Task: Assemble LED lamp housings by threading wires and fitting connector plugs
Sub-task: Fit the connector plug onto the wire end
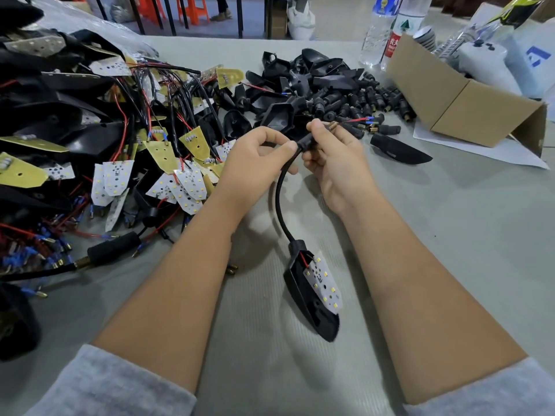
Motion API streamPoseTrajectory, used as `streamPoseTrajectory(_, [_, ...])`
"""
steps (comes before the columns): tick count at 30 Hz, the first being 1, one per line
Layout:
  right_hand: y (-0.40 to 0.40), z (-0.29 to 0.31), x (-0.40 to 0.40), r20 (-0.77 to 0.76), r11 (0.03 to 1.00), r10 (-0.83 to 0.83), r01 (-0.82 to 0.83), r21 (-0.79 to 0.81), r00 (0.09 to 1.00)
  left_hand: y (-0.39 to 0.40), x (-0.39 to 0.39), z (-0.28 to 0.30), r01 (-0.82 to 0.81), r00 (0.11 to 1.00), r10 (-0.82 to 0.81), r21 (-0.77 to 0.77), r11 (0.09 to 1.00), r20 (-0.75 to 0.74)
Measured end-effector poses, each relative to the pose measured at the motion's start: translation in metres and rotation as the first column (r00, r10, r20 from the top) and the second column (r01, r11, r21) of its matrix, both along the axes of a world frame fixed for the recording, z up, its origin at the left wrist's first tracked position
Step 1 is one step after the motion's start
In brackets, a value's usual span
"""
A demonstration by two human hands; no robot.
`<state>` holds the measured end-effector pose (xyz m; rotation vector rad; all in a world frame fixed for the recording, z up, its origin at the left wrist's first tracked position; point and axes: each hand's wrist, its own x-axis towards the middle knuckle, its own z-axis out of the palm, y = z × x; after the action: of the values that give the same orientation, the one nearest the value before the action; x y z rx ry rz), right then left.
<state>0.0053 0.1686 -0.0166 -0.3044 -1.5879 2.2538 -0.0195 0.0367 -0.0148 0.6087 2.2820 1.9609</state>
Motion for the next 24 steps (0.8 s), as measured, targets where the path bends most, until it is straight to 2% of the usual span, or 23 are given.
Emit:
streamPoseTrajectory(4, [0.0039, 0.0016, -0.0006, -0.007, 0.985, -0.072, 0.07, -0.16, 0.997, 0.0, 0.0, 0.0012, 0.049, 0.998, -0.046, -0.058, 0.997, 0.039])
streamPoseTrajectory(13, [-0.0005, 0.002, 0.0016, 0.039, 1.0, -0.01, 0.009, 0.023, 0.999, -0.0028, -0.0004, -0.0027, 0.08, 0.996, -0.082, -0.048, 0.996, -0.027])
streamPoseTrajectory(24, [0.0013, 0.0015, 0.0031, 0.033, 1.0, 0.021, -0.022, 0.02, 0.999, -0.0062, -0.001, -0.0054, 0.102, 0.993, -0.104, -0.036, 0.994, -0.051])
